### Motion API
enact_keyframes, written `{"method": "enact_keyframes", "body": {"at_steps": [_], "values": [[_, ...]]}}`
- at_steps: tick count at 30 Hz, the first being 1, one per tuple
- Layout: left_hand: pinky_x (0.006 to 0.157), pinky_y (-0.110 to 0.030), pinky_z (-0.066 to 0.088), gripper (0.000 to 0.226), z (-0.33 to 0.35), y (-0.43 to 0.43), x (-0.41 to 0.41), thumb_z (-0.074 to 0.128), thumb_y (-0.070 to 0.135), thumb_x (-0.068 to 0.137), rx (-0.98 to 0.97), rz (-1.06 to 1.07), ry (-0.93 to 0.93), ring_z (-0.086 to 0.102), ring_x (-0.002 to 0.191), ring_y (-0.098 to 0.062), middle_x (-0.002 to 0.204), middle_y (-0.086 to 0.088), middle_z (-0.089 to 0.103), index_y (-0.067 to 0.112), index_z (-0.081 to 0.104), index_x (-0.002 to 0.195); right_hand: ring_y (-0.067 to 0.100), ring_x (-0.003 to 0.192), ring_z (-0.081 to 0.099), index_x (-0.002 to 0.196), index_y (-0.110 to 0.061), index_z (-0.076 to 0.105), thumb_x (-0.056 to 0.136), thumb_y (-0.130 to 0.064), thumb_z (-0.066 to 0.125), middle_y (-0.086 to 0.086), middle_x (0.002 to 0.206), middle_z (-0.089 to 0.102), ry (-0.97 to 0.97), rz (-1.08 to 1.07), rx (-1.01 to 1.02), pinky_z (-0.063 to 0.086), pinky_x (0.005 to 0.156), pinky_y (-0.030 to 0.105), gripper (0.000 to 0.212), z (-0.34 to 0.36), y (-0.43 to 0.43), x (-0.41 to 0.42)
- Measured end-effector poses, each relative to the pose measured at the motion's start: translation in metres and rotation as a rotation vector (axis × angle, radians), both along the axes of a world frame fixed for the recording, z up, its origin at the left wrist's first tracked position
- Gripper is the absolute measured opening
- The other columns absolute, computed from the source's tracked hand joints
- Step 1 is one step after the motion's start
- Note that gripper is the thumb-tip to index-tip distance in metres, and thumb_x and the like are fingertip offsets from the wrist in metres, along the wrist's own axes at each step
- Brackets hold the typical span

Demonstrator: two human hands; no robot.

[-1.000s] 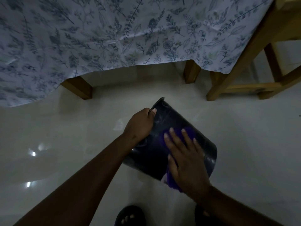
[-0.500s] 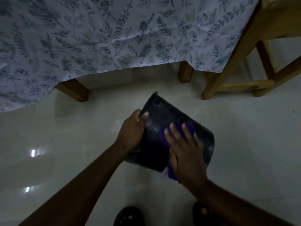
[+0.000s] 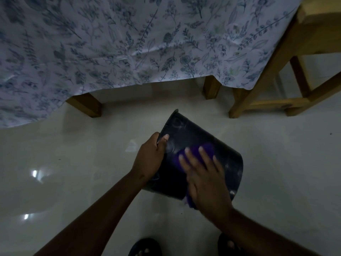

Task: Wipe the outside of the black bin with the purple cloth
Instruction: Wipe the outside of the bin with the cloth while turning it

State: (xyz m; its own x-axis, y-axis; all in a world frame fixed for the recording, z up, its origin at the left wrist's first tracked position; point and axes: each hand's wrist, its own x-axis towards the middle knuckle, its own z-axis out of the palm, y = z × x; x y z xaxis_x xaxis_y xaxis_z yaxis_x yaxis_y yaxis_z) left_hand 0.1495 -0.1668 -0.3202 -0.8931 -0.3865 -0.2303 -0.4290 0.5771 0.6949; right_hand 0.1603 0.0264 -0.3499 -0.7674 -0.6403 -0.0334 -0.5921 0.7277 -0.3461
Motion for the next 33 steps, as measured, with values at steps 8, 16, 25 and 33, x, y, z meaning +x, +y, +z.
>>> {"method": "enact_keyframes", "body": {"at_steps": [8,16,25,33], "values": [[0.063,-0.017,0.045,0.033,-0.001,0.002,0.006,0.034,0.04,0.1,0.059,0.013,0.021,0.058,0.075,-0.001,0.081,0.012,0.059,0.015,0.055,0.099,0.011,0.142,0.022,0.146,-0.031,0.03,0.095,-0.038,0.039,-0.008,0.154,0.031,-0.092,-0.044,-0.116,0.022,0.114,0.04,0.052,-0.001,-0.003,-0.068],[0.059,-0.02,0.041,0.037,-0.002,0.0,-0.007,0.035,0.04,0.1,0.004,0.024,0.01,0.055,0.067,-0.01,0.075,0.005,0.057,0.01,0.054,0.09,0.023,0.146,0.015,0.147,-0.036,0.021,0.093,-0.038,0.034,-0.008,0.156,0.023,-0.009,0.042,0.011,0.019,0.114,0.049,0.056,-0.004,0.006,-0.021],[0.058,-0.011,0.037,0.031,0.009,0.009,-0.008,0.032,0.039,0.101,0.074,0.036,-0.002,0.053,0.071,0.001,0.081,0.01,0.056,0.016,0.054,0.099,0.012,0.141,0.027,0.146,-0.033,0.029,0.099,-0.046,0.028,-0.009,0.153,0.032,-0.136,-0.097,-0.125,0.024,0.115,0.041,0.049,0.0,-0.012,-0.084],[0.069,-0.035,0.045,0.042,0.011,0.004,-0.03,0.038,0.041,0.099,0.04,0.083,-0.258,0.062,0.086,-0.03,0.094,-0.015,0.066,0.004,0.06,0.097,0.012,0.145,0.017,0.147,-0.034,0.028,0.098,-0.04,0.037,-0.011,0.155,0.027,-0.176,0.013,-0.185,0.023,0.115,0.042,0.05,0.003,-0.003,-0.024]]}}
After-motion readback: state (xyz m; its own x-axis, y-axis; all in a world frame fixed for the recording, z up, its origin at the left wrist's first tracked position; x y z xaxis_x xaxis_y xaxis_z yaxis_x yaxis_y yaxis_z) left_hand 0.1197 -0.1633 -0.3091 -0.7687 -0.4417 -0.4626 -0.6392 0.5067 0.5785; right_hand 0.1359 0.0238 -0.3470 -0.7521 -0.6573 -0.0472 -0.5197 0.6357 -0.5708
